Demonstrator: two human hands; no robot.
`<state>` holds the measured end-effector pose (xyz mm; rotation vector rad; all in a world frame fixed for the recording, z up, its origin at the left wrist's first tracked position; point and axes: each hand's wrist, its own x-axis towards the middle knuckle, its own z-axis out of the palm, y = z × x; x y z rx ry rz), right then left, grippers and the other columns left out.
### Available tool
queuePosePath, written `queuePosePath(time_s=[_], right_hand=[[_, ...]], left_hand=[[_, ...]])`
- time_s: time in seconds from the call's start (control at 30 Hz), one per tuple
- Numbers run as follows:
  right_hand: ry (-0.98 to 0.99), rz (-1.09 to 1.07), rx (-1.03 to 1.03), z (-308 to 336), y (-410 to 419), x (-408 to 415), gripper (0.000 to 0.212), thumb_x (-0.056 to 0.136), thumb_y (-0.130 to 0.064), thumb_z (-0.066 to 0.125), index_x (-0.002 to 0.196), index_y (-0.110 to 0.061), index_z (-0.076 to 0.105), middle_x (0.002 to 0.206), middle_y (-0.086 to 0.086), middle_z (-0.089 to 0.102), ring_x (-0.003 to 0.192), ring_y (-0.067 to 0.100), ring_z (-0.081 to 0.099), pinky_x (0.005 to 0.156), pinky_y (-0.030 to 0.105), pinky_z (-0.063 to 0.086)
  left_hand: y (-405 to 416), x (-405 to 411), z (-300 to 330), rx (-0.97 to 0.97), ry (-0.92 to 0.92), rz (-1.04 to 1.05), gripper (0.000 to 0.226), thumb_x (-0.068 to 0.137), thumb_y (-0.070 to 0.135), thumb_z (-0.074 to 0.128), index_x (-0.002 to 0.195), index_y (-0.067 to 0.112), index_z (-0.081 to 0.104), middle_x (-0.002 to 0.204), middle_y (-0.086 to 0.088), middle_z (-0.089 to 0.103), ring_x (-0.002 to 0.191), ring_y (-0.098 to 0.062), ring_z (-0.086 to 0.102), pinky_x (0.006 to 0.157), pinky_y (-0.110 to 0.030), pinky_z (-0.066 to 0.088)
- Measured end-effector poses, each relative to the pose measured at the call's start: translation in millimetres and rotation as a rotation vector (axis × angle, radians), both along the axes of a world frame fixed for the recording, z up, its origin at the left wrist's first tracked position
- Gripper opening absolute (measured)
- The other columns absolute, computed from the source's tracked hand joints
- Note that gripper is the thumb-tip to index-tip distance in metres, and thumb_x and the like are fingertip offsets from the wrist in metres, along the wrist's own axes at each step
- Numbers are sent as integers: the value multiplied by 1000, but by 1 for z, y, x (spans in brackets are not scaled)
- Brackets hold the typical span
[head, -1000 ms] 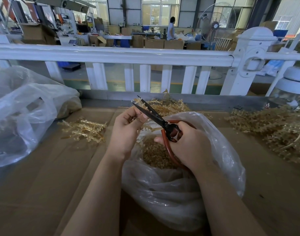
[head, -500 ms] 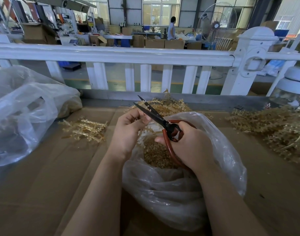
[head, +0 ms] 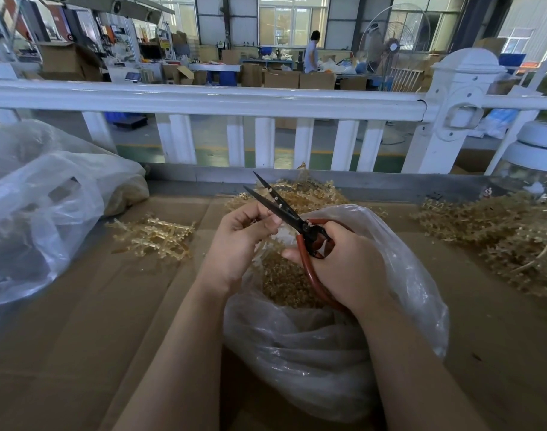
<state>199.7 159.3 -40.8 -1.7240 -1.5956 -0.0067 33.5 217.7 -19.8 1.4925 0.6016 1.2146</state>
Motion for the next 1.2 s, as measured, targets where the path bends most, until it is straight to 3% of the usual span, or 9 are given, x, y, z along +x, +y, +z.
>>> queuePosePath(time_s=[0.13, 0.23, 0.37, 0.6, 0.73, 0.9, 1.07, 1.2], right_hand=[[-10, 0, -13, 0, 0, 1, 76, 63, -93, 43, 93, -28, 67, 76, -17, 67, 71, -1, 61, 64, 15, 49], [-8, 12, -26, 0, 0, 0, 71, 64, -92, 47, 95, -31, 66, 77, -18, 67, 72, -1, 60, 64, 11, 43], [12, 32, -31, -2, 0, 0, 63, 65, -91, 52, 97, -38, 64, 78, -21, 65, 72, -4, 57, 63, 9, 39], [6, 4, -40, -3, 2, -1, 62, 67, -90, 53, 98, -38, 64, 74, -26, 59, 67, -8, 52, 62, 6, 35], [24, 10, -56, -2, 3, 0, 72, 61, -95, 47, 99, -37, 65, 77, -26, 61, 73, -3, 56, 65, 14, 42], [21, 3, -46, -1, 2, 0, 79, 60, -95, 44, 102, -33, 69, 83, -21, 68, 79, -1, 61, 67, 16, 46], [-8, -4, -28, -1, 1, 0, 69, 66, -92, 50, 104, -36, 66, 82, -26, 61, 71, -5, 54, 64, 8, 38], [-24, -29, 6, -1, 0, -2, 73, 63, -96, 39, 97, -36, 63, 71, -30, 49, 64, -10, 46, 62, 5, 33]], left_hand=[[0, 0, 1, -50, -71, 131, 16, 100, 12, 48, 93, 10, 62, 66, -7, 59, 69, -22, 53, 65, -26, 44], [0, 1, 1, -16, -64, 198, 22, 104, 16, 45, 100, 19, 66, 55, 0, 56, 54, -13, 54, 57, -19, 45], [1, 2, -2, 22, 5, 285, 21, 103, 15, 48, 93, 10, 65, 50, 4, 53, 47, -7, 51, 49, -17, 43], [1, 5, -3, 102, 49, 385, 22, 102, 16, 52, 88, 15, 69, 76, -1, 69, 69, -5, 57, 68, -23, 50], [-2, 9, -1, 109, 0, 405, 23, 101, 13, 53, 85, 10, 69, 76, 5, 68, 68, 1, 58, 67, -16, 49], [-3, 8, -2, 123, 12, 421, 24, 103, 14, 50, 91, 3, 68, 85, -15, 68, 74, -8, 57, 72, -24, 49], [-4, 7, -1, 164, 63, 431, 20, 101, 11, 52, 91, 7, 69, 78, -1, 68, 73, -4, 59, 70, -19, 50], [-4, 7, -1, 190, 87, 427, 19, 101, 11, 53, 92, 5, 69, 80, -6, 69, 75, -8, 61, 72, -28, 52]])
